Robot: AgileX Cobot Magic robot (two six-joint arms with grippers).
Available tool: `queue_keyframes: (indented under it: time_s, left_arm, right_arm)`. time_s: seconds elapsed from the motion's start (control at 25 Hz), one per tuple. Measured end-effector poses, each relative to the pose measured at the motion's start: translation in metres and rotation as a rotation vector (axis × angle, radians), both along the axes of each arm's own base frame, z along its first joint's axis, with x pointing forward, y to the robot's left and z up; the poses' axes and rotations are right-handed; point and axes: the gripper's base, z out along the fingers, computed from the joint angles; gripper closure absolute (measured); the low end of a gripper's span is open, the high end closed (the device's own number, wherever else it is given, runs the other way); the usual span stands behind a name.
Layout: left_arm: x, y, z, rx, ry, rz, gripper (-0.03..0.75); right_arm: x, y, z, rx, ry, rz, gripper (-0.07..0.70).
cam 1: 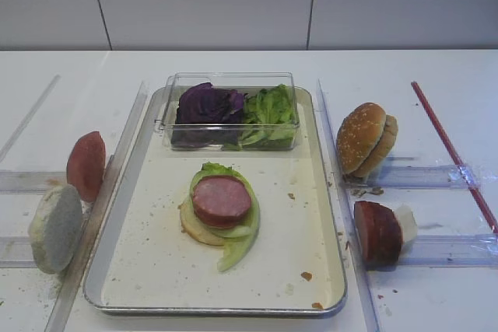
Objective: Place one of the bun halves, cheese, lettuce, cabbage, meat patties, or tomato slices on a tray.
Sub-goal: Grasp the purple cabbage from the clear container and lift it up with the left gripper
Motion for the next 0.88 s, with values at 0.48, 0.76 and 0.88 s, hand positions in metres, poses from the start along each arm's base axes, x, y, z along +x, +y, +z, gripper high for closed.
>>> queue_keyframes:
  time_s: [0.48,0.76,0.88]
  left_arm:
    - [0.002,0.0,0.017,0.0,-0.011,0.0,0.244]
    - [0.03,-0.002,0.086,0.056,-0.11,-0.157,0.246]
    - [0.053,-0.005,0.103,0.122,-0.067,-0.242,0.258]
  right_arm:
    - [0.0,0.0,0.0,0.0,0.0,0.0,0.276]
    - [0.0,0.0,0.0,-0.004,-0.001,0.003,0.276]
    - [0.0,0.0,0.0,-0.004,-0.001,0.003,0.276]
